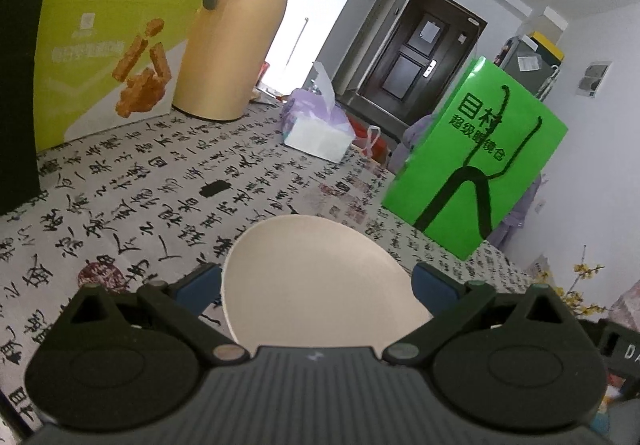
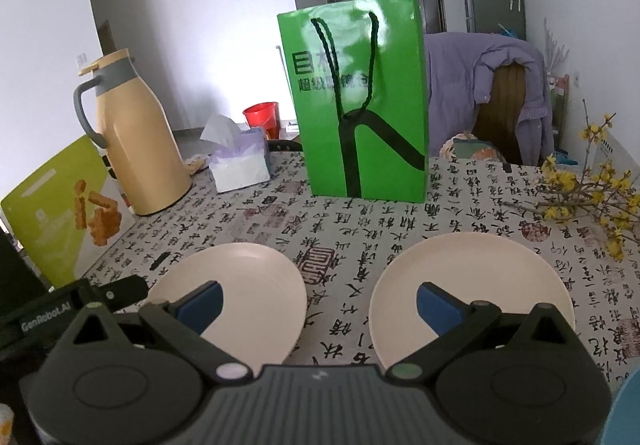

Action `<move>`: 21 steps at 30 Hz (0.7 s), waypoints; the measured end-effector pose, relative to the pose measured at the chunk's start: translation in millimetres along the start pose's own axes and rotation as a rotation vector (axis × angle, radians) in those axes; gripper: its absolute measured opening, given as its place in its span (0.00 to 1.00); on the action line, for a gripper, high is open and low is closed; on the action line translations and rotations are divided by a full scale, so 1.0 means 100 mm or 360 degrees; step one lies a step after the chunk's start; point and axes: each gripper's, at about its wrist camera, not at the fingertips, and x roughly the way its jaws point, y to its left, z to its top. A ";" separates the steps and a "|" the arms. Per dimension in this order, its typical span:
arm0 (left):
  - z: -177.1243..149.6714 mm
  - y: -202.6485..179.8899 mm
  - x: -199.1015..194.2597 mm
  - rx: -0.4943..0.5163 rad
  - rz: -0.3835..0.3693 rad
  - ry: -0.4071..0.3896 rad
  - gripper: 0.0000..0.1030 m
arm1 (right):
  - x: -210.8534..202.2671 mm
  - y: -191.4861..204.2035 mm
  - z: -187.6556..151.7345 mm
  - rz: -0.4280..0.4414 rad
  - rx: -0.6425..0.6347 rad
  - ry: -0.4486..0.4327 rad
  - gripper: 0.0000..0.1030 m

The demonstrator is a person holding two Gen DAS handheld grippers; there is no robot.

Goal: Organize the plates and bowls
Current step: 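Move both open grippers forward to the rim of another cream plate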

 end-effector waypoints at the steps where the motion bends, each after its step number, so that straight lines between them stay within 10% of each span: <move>1: 0.00 0.01 0.01 0.0000 0.0002 0.0000 1.00 | 0.02 0.00 0.00 0.0000 0.0003 0.0004 1.00; 21: -0.02 0.23 0.13 -0.0029 0.0180 -0.0067 1.00 | 0.44 0.21 0.09 0.0007 -0.0067 0.0132 1.00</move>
